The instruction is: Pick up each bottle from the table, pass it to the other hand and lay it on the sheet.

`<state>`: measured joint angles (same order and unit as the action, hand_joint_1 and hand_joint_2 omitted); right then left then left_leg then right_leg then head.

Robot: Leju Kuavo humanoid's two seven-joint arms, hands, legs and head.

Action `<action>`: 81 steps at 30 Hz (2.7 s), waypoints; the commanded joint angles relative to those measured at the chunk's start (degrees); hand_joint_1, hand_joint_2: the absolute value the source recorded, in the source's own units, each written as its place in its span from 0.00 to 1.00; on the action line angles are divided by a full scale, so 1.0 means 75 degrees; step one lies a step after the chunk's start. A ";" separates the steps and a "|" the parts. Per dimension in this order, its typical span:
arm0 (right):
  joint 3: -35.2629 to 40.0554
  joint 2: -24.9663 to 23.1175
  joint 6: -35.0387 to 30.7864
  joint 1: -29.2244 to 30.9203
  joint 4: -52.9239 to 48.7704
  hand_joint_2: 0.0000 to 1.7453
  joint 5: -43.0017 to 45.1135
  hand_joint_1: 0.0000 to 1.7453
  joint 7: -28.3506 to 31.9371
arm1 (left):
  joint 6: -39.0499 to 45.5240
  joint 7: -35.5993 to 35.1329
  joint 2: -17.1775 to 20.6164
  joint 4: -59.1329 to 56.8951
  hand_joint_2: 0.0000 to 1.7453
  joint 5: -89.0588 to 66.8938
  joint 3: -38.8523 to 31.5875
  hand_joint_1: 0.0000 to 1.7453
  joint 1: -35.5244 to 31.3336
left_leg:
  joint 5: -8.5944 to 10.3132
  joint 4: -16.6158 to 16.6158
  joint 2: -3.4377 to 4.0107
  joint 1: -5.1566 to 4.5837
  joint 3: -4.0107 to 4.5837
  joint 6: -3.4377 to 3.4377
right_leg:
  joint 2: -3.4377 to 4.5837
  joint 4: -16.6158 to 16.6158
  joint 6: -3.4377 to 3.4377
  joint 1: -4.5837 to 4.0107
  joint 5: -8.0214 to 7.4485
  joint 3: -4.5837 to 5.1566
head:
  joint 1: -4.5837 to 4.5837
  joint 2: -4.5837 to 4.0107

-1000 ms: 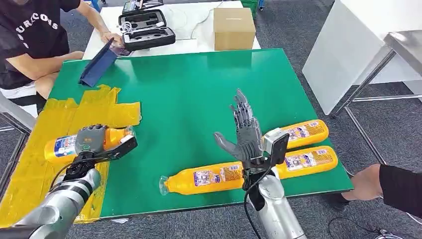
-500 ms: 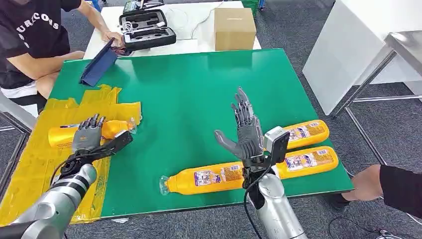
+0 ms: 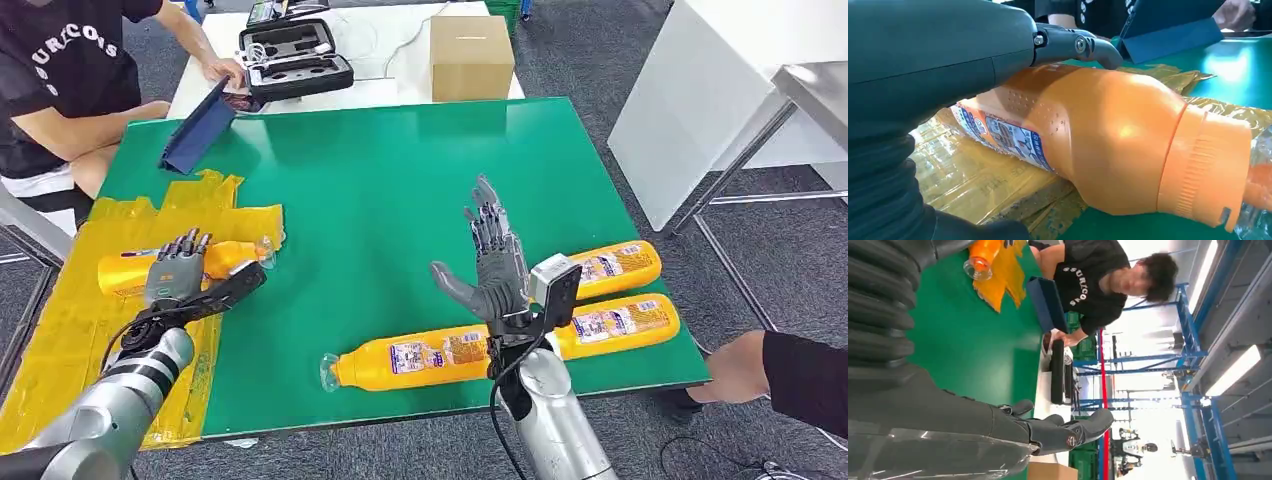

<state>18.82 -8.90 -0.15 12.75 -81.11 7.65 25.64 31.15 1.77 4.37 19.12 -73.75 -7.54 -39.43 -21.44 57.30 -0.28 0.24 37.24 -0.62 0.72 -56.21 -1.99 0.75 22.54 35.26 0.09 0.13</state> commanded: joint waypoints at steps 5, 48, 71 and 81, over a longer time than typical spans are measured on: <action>-0.0054 0.0080 -0.0055 0.0305 0.0539 1.00 -0.0022 0.00 0.0003 | -0.0240 0.0322 -0.0119 -0.0315 1.00 0.0255 -0.0366 0.00 -0.0279 | -0.0009 0.0003 -0.0002 0.0003 -0.0018 0.0003 | -0.0010 0.0001 0.0007 -0.0005 0.0008 -0.0020 | 0.0000 0.0000; -0.0272 0.3024 -0.1036 0.1640 0.1956 1.00 -0.7460 0.00 -0.2300 | -0.5862 0.2946 0.0062 0.5456 1.00 0.8707 0.0193 0.00 0.1868 | -0.0007 0.0006 0.0000 -0.0004 0.0025 0.0005 | 0.0009 0.0003 0.0000 0.0003 -0.0001 0.0020 | 0.0003 0.0000; 0.0360 0.4859 0.1715 0.3581 0.3792 1.00 -0.6179 0.00 -0.1386 | -0.5732 0.3137 -0.0215 0.4094 1.00 0.8655 0.0815 0.00 0.0810 | 0.0008 0.0010 -0.0004 -0.0012 0.0039 -0.0009 | -0.0004 0.0001 0.0008 0.0006 -0.0021 0.0028 | 0.0003 0.0000; 0.0692 0.5504 0.2190 0.3379 0.3836 1.00 -0.5557 0.00 -0.0870 | -0.5715 0.3336 -0.0217 0.3582 1.00 0.8674 0.0905 0.00 0.0563 | 0.0004 0.0011 -0.0008 -0.0012 0.0028 -0.0010 | -0.0011 0.0002 0.0006 0.0004 -0.0017 0.0017 | 0.0003 0.0000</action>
<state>19.52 30.45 15.80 35.81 -57.02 -34.25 18.69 -11.78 26.67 3.28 52.98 -8.81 -2.01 -31.54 -21.32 57.37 -0.33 0.16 37.67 -0.72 0.73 -56.21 -1.99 0.80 22.32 35.62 0.11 0.13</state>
